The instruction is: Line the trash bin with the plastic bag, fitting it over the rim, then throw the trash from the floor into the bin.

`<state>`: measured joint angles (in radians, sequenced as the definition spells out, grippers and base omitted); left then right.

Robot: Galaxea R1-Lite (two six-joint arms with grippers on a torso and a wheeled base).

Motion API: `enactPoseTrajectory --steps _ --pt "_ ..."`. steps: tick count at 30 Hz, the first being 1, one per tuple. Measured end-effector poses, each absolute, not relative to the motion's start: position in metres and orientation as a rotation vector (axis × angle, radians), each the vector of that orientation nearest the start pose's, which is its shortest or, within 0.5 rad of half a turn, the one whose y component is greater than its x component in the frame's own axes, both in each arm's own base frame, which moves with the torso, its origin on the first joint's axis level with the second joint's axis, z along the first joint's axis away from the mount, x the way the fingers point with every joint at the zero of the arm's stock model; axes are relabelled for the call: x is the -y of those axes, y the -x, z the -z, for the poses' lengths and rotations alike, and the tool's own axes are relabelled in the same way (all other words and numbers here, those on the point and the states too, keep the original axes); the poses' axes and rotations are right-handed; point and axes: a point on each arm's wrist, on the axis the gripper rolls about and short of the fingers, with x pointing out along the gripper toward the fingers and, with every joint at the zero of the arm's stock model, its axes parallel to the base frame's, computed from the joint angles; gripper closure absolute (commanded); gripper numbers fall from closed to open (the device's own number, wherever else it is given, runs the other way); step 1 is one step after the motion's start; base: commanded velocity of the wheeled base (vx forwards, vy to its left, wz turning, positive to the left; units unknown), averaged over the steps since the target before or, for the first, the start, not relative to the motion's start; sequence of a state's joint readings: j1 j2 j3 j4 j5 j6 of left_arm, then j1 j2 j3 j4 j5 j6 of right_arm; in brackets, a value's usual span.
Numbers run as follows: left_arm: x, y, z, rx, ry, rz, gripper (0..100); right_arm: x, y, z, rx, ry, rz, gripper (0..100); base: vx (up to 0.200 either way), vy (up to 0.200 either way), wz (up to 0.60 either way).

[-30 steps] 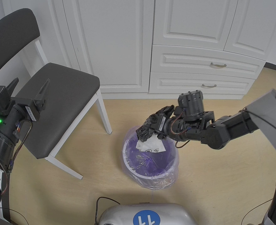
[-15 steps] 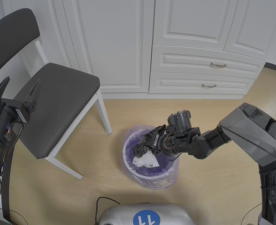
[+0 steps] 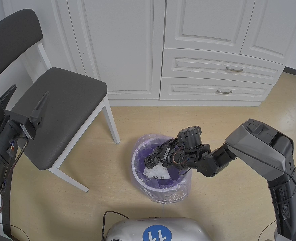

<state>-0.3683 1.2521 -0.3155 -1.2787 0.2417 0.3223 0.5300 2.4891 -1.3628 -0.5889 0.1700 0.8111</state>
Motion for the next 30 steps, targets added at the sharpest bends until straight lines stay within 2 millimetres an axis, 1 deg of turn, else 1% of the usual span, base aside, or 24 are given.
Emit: enactPoseTrajectory --steps 6,12,15,19,23,30 --pt "0.054 -0.157 -0.222 0.343 -0.219 0.066 0 -0.246 -0.412 0.006 -0.722 -0.638 -0.339 100 0.000 0.000 0.00" --pt "0.053 -0.157 -0.222 0.346 -0.219 0.064 0 -0.248 -0.414 0.016 -0.730 -0.632 -0.330 100 0.000 0.000 0.00" --pt "0.053 -0.156 -0.222 0.347 -0.219 0.064 0 -0.250 -0.411 0.020 -0.736 -0.625 -0.321 100 0.000 0.000 0.00" --pt "0.053 -0.155 -0.222 0.348 -0.219 0.064 0 -0.252 -0.410 0.022 -0.724 -0.613 -0.296 100 0.000 0.000 0.00" --pt "0.053 -0.155 -0.222 0.345 -0.220 0.065 0 -0.256 -0.409 0.023 -0.704 -0.614 -0.313 100 0.000 0.000 0.00" --pt "0.053 -0.155 -0.221 0.341 -0.220 0.066 0 -0.257 -0.407 0.025 -0.646 -0.615 -0.347 100 0.000 0.000 0.00"
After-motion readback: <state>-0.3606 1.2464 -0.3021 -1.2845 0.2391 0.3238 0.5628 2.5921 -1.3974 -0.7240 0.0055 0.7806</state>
